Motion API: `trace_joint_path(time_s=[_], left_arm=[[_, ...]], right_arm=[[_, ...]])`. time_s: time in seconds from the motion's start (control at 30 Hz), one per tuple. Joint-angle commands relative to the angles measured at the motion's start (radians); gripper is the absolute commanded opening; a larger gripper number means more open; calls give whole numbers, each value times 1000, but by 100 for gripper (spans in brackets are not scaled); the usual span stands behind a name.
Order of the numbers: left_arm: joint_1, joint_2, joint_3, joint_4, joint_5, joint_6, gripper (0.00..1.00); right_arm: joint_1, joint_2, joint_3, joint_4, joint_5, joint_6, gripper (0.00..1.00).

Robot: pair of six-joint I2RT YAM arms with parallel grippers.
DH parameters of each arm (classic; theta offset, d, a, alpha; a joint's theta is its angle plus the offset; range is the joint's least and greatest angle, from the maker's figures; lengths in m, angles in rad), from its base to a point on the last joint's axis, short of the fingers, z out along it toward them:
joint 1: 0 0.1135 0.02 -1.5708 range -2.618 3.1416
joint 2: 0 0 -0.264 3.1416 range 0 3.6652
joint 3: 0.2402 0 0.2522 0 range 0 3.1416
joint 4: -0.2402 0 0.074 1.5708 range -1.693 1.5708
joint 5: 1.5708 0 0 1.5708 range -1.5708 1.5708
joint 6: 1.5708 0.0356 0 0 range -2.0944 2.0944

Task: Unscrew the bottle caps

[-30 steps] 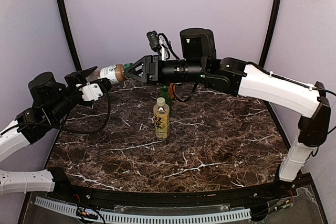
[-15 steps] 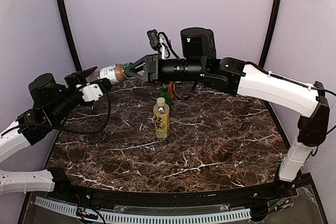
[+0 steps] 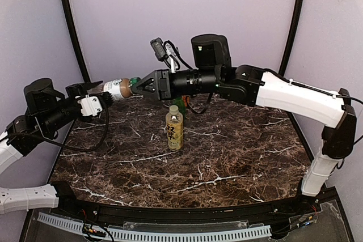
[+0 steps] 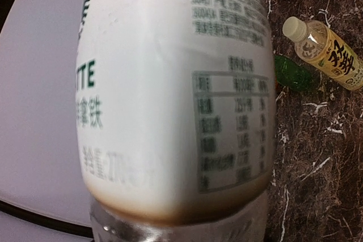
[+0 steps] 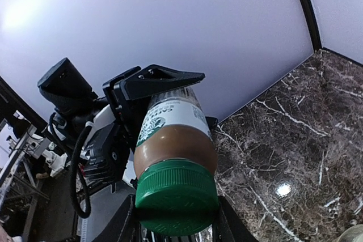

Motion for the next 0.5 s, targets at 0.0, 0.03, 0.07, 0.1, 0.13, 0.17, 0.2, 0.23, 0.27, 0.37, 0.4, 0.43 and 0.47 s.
trace_joint_path(time_s=[0.0,0.03,0.07,0.1,0.13,0.17,0.2,0.23,0.27,0.37,0.4,0.43,0.47], left_arm=[[-29,37,75,-340,373,-205,12],[-29,43,85,-375,393,-247,11],[-28,45,88,-387,429,-264,11],[-28,48,95,-406,462,-300,10],[-28,49,97,-413,480,-321,10],[-28,52,103,-427,516,-356,10],[-28,53,106,-436,534,-371,10],[-28,57,112,-453,572,-395,10],[-28,58,114,-463,589,-404,10],[-27,61,115,-474,633,-452,10],[-28,60,115,-473,636,-462,10],[-28,59,114,-465,638,-486,10],[-28,57,113,-453,638,-499,10]], right_arm=[[58,-23,-13,54,82,-380,0],[71,-25,-11,47,100,-425,0],[85,-26,-10,37,116,-476,0],[98,-26,-9,31,136,-527,0],[112,-26,-9,23,154,-578,0],[127,-26,-8,16,172,-642,0],[142,-25,-8,10,191,-678,0],[150,-25,-8,3,199,-712,0],[155,-24,-9,-3,204,-736,0],[160,-34,-13,-12,210,-771,0],[160,-42,-19,-12,212,-775,0],[160,-52,-28,-10,215,-779,0],[160,-65,-37,-8,214,-783,0]])
